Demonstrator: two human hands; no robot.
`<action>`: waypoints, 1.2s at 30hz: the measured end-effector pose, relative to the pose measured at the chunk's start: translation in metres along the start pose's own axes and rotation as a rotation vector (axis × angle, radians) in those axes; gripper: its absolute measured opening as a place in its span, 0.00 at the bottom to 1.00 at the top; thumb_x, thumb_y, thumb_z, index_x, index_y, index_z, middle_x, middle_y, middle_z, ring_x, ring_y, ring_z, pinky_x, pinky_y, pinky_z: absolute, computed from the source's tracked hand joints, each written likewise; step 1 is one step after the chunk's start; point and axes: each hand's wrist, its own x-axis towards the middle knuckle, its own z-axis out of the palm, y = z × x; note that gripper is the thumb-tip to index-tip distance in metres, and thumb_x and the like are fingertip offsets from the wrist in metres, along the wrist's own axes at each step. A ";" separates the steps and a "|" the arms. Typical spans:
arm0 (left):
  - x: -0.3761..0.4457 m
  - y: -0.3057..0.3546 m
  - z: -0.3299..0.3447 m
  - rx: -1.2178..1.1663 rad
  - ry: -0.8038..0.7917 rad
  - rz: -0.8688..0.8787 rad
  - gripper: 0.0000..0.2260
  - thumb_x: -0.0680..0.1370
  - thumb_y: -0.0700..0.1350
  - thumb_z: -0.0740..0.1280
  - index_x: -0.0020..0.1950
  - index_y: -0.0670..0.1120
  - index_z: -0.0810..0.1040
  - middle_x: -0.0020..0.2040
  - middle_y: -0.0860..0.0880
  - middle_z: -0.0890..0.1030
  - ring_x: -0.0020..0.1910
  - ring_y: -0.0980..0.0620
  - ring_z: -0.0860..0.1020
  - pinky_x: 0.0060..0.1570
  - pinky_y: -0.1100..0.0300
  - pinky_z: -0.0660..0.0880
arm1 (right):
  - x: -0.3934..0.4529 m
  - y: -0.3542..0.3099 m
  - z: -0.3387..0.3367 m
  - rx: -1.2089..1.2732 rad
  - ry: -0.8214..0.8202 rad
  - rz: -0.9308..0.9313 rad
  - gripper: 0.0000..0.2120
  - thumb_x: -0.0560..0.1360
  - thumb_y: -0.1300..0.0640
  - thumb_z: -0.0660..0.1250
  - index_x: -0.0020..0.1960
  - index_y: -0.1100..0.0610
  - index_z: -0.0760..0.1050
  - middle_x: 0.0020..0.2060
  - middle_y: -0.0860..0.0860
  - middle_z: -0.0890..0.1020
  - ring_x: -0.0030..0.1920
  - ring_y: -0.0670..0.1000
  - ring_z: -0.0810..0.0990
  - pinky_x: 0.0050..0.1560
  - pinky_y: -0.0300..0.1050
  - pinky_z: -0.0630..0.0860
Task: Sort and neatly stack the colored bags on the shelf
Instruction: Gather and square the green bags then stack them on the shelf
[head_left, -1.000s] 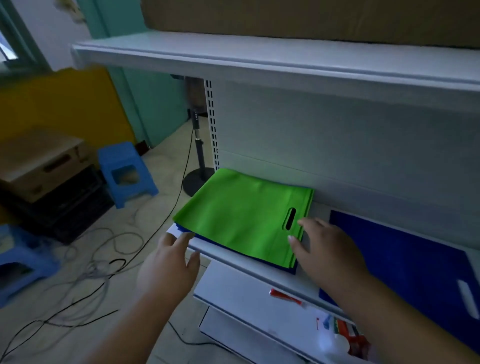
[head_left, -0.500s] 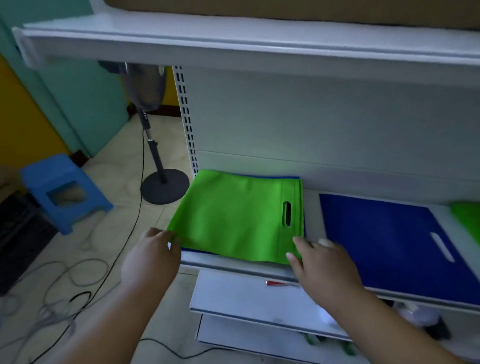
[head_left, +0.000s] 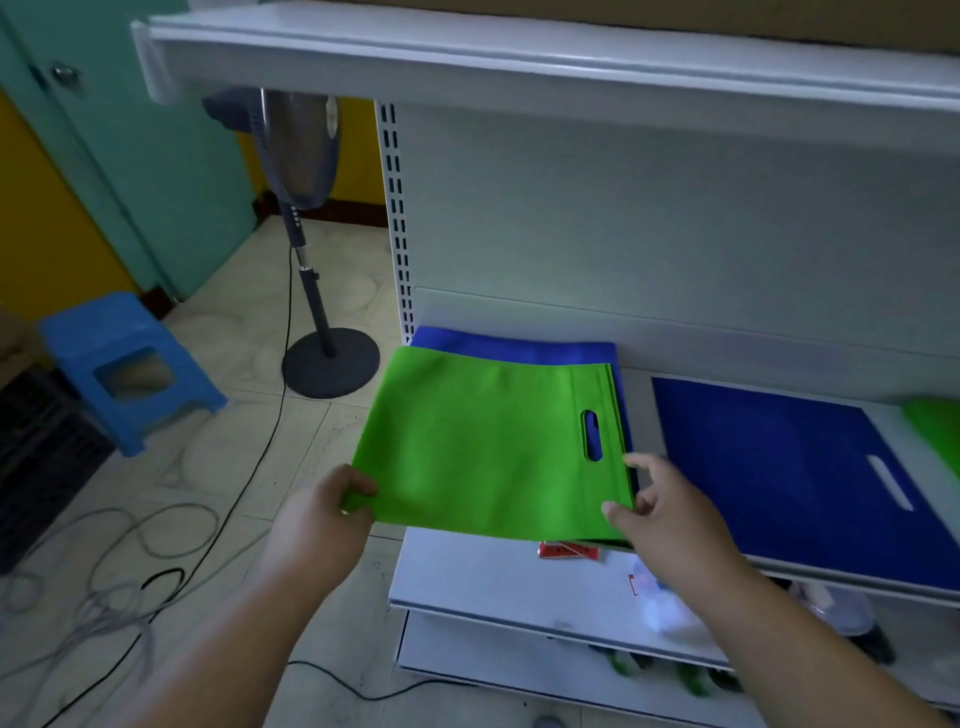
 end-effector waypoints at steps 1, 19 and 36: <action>-0.001 -0.001 0.000 -0.018 -0.011 -0.001 0.10 0.74 0.39 0.66 0.47 0.55 0.77 0.35 0.49 0.79 0.28 0.49 0.75 0.27 0.59 0.70 | 0.001 -0.002 0.001 0.108 -0.042 0.026 0.25 0.75 0.55 0.71 0.68 0.43 0.67 0.55 0.54 0.80 0.55 0.52 0.78 0.48 0.46 0.74; -0.121 0.164 0.169 -0.357 0.083 0.193 0.19 0.75 0.46 0.62 0.61 0.65 0.78 0.36 0.50 0.81 0.32 0.46 0.77 0.34 0.51 0.76 | -0.046 0.158 -0.202 -0.306 0.417 -0.267 0.25 0.80 0.48 0.60 0.76 0.39 0.60 0.48 0.56 0.85 0.38 0.58 0.81 0.36 0.46 0.75; -0.185 0.409 0.387 -0.208 -0.124 0.368 0.20 0.78 0.40 0.62 0.66 0.58 0.76 0.30 0.49 0.80 0.26 0.45 0.76 0.26 0.54 0.71 | -0.013 0.405 -0.415 -0.248 0.493 -0.047 0.24 0.81 0.49 0.60 0.76 0.44 0.61 0.26 0.49 0.73 0.24 0.47 0.68 0.26 0.46 0.64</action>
